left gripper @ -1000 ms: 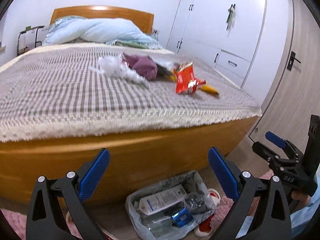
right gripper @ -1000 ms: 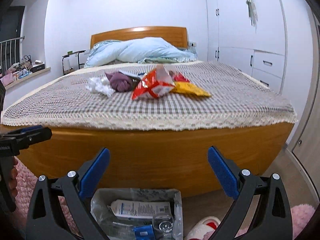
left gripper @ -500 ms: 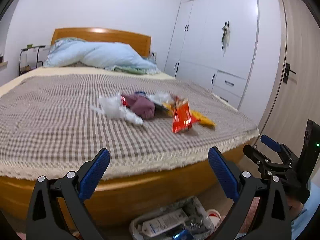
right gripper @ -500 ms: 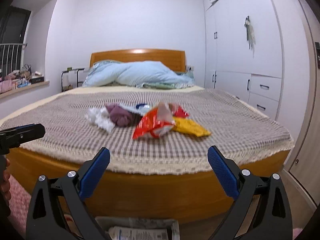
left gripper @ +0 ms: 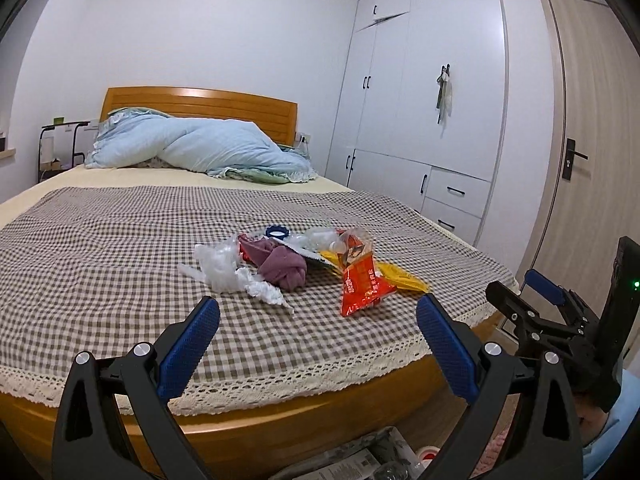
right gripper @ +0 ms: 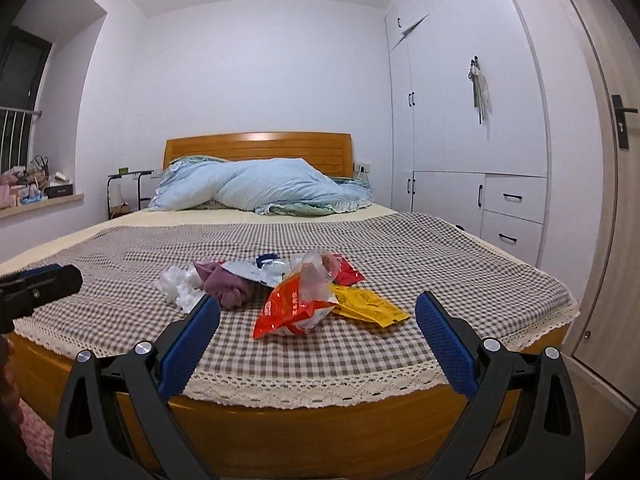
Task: Collect trash
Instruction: 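Raise both tools out of the bag and back toward the bed, then reach both open grippers toward the trash pile on the bed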
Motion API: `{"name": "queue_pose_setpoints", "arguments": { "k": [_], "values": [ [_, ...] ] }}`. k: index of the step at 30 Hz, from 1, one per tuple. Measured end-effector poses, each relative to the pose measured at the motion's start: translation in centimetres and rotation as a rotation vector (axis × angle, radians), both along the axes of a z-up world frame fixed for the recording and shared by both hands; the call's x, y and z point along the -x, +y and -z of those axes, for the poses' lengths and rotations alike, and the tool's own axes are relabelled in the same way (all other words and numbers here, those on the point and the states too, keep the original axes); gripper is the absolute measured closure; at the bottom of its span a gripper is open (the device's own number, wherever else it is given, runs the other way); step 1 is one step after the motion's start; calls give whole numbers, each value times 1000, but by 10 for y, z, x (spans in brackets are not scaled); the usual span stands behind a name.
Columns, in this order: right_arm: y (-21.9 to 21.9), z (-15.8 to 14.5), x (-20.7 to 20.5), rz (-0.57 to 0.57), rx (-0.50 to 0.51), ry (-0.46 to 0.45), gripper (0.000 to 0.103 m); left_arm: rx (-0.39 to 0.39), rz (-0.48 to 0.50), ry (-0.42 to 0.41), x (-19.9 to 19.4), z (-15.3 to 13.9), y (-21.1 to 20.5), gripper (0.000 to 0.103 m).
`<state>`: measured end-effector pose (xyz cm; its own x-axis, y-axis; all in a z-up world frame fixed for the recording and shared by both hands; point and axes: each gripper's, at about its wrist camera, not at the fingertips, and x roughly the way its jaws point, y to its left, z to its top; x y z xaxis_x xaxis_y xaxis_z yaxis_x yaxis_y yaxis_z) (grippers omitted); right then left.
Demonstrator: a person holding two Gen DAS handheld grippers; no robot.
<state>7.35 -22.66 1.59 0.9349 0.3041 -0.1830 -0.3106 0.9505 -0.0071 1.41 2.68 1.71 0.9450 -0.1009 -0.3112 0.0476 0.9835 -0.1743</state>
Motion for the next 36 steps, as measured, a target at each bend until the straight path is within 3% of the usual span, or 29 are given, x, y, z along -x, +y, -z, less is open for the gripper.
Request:
{"name": "queue_pose_setpoints", "arguments": {
  "k": [14,36],
  "values": [
    [-2,-5,-10,37,4,-80,9,4,-40,-9,-24,-2,10,8],
    [2,3,-62,32,14,-44,9,91,-107,-56,-82,10,40,8]
  ]
}}
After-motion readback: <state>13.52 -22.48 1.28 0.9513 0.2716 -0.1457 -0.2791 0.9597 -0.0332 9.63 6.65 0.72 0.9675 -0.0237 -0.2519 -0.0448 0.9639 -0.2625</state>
